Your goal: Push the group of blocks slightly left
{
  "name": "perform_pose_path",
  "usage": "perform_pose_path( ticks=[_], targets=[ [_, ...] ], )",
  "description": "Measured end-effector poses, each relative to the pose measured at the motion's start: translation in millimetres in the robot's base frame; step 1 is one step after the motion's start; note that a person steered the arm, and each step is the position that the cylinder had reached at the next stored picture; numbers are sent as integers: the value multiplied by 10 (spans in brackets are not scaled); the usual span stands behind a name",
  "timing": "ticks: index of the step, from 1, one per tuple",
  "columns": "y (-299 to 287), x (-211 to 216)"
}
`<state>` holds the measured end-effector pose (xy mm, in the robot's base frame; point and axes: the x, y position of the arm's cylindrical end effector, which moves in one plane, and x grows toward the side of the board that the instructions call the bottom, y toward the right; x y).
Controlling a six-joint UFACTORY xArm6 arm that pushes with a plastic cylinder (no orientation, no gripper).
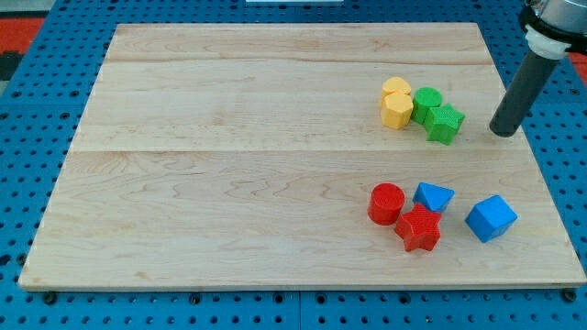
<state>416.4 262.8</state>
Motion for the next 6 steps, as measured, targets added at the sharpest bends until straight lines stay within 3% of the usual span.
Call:
perform_pose_path(
  ticks=[2,6],
  targets=[
    [-144,0],
    [-1011,-71]
  ],
)
